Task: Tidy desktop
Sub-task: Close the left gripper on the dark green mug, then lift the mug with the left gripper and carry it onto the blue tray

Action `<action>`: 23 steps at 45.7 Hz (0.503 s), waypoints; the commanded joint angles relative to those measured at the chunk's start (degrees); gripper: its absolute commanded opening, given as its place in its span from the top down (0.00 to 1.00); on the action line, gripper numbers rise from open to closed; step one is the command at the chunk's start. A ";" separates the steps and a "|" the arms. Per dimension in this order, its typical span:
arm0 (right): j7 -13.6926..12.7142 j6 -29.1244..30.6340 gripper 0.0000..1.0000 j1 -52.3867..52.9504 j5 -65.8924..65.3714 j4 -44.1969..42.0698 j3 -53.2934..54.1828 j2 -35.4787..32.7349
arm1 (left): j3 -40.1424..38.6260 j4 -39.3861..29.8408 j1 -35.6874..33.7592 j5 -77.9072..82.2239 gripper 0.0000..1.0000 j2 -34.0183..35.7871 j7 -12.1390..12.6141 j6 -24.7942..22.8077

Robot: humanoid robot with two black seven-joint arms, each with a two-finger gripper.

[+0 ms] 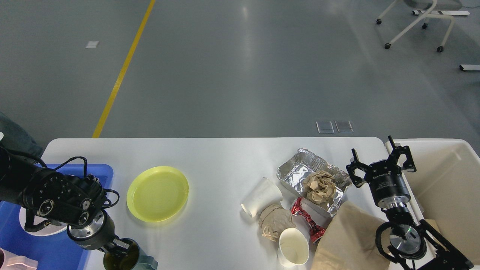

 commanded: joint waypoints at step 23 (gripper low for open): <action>0.01 0.02 0.00 -0.02 -0.03 0.00 0.05 0.00 | 0.12 0.00 -7.01 -3.09 1.00 2.26 -0.36 -7.41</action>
